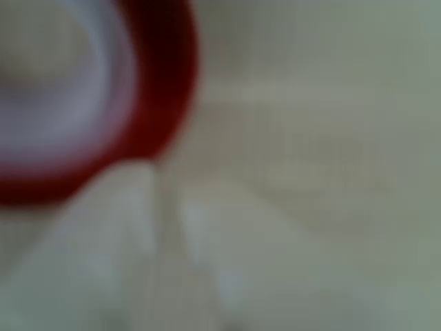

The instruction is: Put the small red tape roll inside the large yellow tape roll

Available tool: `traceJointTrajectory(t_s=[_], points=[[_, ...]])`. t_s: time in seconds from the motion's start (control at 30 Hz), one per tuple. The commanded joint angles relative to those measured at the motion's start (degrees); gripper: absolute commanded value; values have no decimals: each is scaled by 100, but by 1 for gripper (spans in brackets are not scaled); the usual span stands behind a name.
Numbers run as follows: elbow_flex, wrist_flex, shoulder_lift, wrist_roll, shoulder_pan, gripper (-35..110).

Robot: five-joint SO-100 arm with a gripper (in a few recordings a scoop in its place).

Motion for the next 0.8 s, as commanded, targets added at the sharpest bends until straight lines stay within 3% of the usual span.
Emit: traceJointTrajectory(t_s=[0.0, 0.17, 0.3, 0.77], points=[[-360, -105, 18, 176, -211, 0], [-352, 18, 97, 176, -352, 0], [-281, 141, 448, 246, -334, 13], [18, -299, 369, 413, -220, 15]])
